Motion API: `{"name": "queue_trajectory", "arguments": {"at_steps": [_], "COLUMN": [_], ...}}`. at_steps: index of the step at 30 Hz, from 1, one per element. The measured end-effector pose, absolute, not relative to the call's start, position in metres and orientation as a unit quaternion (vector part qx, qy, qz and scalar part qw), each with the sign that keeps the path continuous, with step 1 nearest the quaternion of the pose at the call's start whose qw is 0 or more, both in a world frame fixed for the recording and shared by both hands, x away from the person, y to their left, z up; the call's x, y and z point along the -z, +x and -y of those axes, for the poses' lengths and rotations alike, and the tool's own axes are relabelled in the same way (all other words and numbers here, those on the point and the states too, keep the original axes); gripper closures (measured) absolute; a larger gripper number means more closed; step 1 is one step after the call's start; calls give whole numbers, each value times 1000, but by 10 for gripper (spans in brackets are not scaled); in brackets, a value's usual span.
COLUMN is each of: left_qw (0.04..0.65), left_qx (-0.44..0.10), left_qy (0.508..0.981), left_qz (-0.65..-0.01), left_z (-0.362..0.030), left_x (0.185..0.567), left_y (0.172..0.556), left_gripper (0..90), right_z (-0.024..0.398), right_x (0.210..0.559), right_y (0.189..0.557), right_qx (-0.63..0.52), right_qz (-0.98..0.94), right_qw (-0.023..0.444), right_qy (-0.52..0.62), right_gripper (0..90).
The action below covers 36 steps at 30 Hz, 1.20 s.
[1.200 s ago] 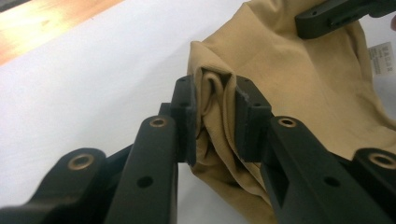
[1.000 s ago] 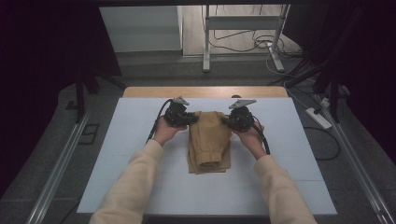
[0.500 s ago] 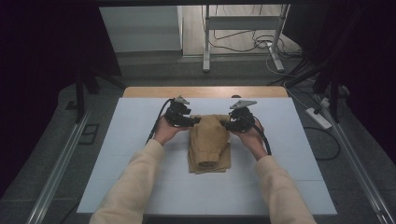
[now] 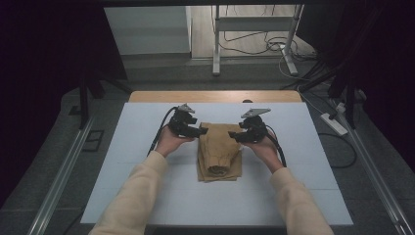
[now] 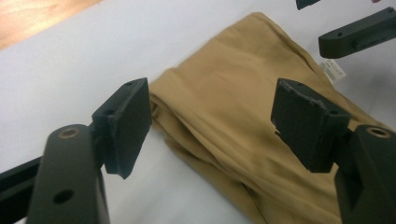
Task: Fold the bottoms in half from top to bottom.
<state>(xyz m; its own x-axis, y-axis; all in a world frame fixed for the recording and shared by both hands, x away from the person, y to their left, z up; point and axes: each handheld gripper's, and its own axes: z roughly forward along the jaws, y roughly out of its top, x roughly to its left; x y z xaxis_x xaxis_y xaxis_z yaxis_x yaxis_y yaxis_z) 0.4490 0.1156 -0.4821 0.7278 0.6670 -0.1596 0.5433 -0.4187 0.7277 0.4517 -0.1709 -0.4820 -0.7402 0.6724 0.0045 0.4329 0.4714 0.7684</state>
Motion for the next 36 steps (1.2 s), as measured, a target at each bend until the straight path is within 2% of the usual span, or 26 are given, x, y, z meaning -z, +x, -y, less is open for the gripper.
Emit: {"name": "queue_trajectory", "arguments": {"at_steps": [6,17,36], "left_qw": [401,407,411], "left_qx": [-61,-67,-70], "left_qy": [842,841,840], "left_qz": [-356,-351,-347], "left_z": [-119,-127,-152], "left_x": [485,486,497], "left_y": [442,424,362], "left_gripper": [305,311,311], "right_z": [173,178,203], "right_x": [484,486,498], "right_y": [446,433,390], "right_qx": [-397,-399,-408], "right_qz": [-849,-856,-857], "right_qw": [137,119,95], "right_qy": [320,306,301], "right_gripper": [363,364,363]}}
